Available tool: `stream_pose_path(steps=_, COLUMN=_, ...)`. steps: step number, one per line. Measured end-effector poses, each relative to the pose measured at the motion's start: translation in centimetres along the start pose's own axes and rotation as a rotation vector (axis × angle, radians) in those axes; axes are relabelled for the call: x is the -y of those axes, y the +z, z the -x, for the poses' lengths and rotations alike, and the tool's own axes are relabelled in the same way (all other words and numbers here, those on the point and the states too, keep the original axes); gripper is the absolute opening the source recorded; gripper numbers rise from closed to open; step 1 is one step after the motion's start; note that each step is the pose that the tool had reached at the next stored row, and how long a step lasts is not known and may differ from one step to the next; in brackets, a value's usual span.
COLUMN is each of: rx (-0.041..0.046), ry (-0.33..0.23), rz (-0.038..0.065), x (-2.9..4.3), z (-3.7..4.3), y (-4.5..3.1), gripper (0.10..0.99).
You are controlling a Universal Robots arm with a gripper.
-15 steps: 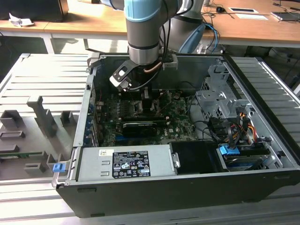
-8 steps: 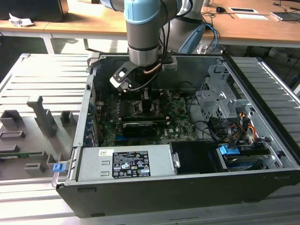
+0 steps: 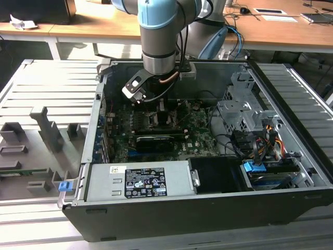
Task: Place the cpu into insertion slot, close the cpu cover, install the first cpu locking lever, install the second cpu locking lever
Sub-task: 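Place the cpu into insertion slot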
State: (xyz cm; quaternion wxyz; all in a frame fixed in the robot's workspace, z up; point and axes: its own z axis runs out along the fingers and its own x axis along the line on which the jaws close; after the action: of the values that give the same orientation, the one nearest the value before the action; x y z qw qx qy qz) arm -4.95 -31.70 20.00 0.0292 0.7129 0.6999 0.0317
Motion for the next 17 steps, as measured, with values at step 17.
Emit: stream_pose_path(steps=17, rx=0.0006, ry=0.0, rz=0.0, x=-0.01, z=-0.01, y=0.01, gripper=0.667)
